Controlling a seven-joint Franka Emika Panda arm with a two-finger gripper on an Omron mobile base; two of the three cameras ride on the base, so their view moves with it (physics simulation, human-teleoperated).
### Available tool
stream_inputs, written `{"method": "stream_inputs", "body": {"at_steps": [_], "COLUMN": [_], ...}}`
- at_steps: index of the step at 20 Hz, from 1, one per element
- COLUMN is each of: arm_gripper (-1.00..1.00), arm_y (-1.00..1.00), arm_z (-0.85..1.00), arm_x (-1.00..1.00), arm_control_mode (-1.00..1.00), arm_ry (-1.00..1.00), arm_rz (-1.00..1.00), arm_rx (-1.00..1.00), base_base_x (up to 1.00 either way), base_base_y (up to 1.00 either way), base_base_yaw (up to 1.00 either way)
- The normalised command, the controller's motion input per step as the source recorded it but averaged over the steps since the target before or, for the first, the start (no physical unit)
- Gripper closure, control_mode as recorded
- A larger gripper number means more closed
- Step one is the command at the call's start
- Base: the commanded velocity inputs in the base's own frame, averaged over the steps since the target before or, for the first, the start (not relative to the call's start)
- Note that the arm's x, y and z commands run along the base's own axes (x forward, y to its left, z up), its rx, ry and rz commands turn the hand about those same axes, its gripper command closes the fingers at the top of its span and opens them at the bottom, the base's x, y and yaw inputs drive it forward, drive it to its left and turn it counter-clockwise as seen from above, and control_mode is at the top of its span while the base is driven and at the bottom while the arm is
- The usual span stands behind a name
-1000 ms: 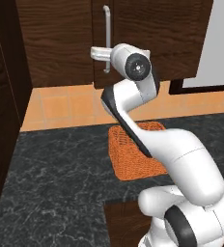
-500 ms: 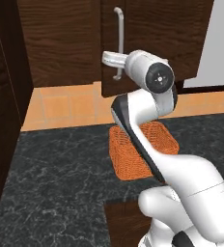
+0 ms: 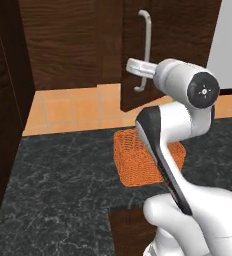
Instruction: Open the cabinet, pick up the bread from the cabinet and place it in the basket. Then move the basket to the dining counter.
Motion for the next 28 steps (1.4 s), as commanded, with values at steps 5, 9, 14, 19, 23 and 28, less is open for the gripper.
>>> {"method": "stream_inputs", "body": {"at_steps": [5, 9, 14, 19, 23, 28], "arm_gripper": [1.0, 1.0, 1.0, 1.0, 1.0, 1.0], "arm_y": [-1.0, -1.0, -1.0, -1.0, -1.0, -0.59], "arm_z": [0.0, -0.18, -0.32, -0.34, -0.29, -0.02], "arm_x": [-0.55, -0.44, -0.38, -0.35, -0.23, -0.86], "arm_control_mode": [-1.0, -1.0, -1.0, -1.0, -1.0, -1.0], "arm_ry": [0.06, 0.03, -0.03, -0.04, 0.0, -0.29], "arm_rz": [0.0, 0.0, 0.0, 0.0, 0.0, -0.04], "arm_rx": [0.01, 0.01, 0.02, 0.03, 0.04, 0.11], "base_base_x": [0.0, 0.0, 0.0, 0.0, 0.0, 0.0], "base_base_y": [0.0, 0.0, 0.0, 0.0, 0.0, 0.0], "base_base_yaw": [0.0, 0.0, 0.0, 0.0, 0.0, 0.0]}}
